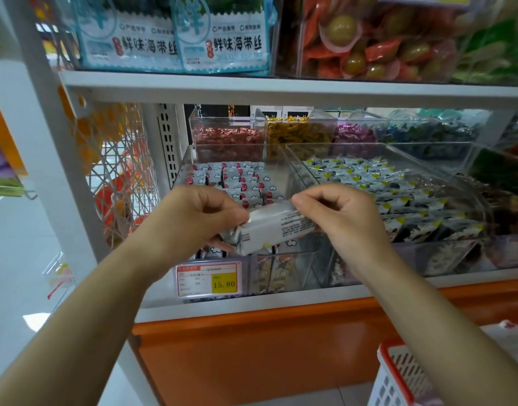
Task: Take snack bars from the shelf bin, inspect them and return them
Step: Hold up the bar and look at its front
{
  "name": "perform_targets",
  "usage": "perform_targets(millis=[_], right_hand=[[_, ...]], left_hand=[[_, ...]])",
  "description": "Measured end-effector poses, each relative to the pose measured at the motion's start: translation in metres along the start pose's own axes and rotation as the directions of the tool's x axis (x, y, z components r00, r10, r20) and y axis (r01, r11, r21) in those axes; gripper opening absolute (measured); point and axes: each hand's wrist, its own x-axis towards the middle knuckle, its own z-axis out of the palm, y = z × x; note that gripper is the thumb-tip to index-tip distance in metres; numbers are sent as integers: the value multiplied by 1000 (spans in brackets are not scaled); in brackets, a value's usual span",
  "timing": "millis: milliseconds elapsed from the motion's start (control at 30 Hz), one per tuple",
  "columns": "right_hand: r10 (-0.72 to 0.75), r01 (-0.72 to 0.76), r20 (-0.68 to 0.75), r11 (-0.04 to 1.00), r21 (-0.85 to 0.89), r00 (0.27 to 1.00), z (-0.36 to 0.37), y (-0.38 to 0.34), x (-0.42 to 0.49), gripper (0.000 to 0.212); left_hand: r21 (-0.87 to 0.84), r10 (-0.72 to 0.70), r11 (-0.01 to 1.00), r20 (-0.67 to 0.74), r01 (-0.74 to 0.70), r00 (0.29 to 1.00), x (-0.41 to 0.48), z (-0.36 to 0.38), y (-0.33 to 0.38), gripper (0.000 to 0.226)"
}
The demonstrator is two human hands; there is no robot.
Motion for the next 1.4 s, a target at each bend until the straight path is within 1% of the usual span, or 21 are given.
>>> perform_targets(millis=[133, 200, 267, 333, 400, 467, 533, 633, 700, 767, 800, 833, 900, 933, 1000, 1100, 1133, 1167, 1233, 1333, 1400], right_hand=[[82, -83, 19, 994, 67, 996, -3, 1, 0, 18], [86, -86, -1, 994, 72, 996, -2, 0, -1, 17], [72, -71, -30, 997, 42, 997, 1, 1, -1, 19], [93, -92, -34, 995, 44, 995, 2, 2, 0, 21], [192, -193, 27, 966, 170, 981, -1, 3, 1, 21], [288, -320, 144, 896, 308, 947, -3, 2, 3, 21], [337, -398, 220, 840, 369, 915, -5, 2, 3, 22], [376, -442, 235, 794, 418, 896, -5, 2, 3, 22], [388, -428, 184, 778, 460, 903, -1, 3, 1, 31], [395, -402, 132, 750, 526, 909, 6, 3, -1, 49], [368, -376, 123, 765, 523, 922, 9, 2, -3, 55], [323, -341, 122, 815, 469, 939, 13, 3, -5, 58], [245, -276, 138, 910, 308, 960, 19, 2, -9, 56], [235, -264, 138, 931, 251, 962, 22, 1, -10, 53], [217, -236, 110, 951, 199, 970, 26, 1, -10, 43], [154, -149, -22, 976, 158, 988, 27, -4, -3, 24], [147, -136, -67, 981, 139, 987, 26, -5, 0, 18], [153, -140, -101, 982, 128, 983, 26, -6, 5, 15], [226, -203, -123, 963, 175, 966, 27, -6, 15, 14], [367, -312, -90, 878, 363, 926, 31, -7, 36, 14], [402, -355, -47, 852, 386, 915, 35, -5, 53, 5]], left_hand=[[61, 20, 998, -8, -19, 1000, 0, -2, 1, 13], [6, 23, 1000, -21, -23, 1000, -1, 0, 1, 14], [-24, 18, 1000, 12, -17, 1000, -3, 1, 1, 18], [83, 40, 996, 61, -45, 997, -5, 2, -1, 21], [146, 56, 988, 33, -60, 998, -5, 0, -2, 12], [116, 66, 991, -25, -63, 997, -3, -1, -3, 9], [85, 66, 995, -52, -61, 996, -2, 0, -6, 13], [66, 66, 996, -87, -61, 994, -1, 4, -7, 16], [107, 88, 991, -123, -75, 988, 0, 7, -9, 16], [123, 78, 991, -187, -55, 979, 2, 8, -11, 16], [115, 65, 993, -217, -41, 974, 3, 9, -11, 16], [108, 57, 994, -243, -31, 968, 4, 10, -11, 17], [128, 69, 991, -273, -35, 960, 5, 12, -10, 20], [156, 88, 987, -276, -45, 957, 6, 14, -9, 20], [204, 116, 977, -282, -59, 952, 8, 17, -9, 20], [183, 140, 980, -315, -84, 939, 12, 14, -6, 22], [225, 154, 971, -317, -84, 936, 14, 13, -7, 25], [299, 162, 952, -308, -66, 937, 16, 11, -9, 33], [458, 138, 889, -238, -14, 961, 22, 9, -15, 45], [673, 40, 740, -71, 18, 997, 31, 9, -26, 49], [740, -34, 672, -12, 31, 999, 35, 11, -33, 58]])
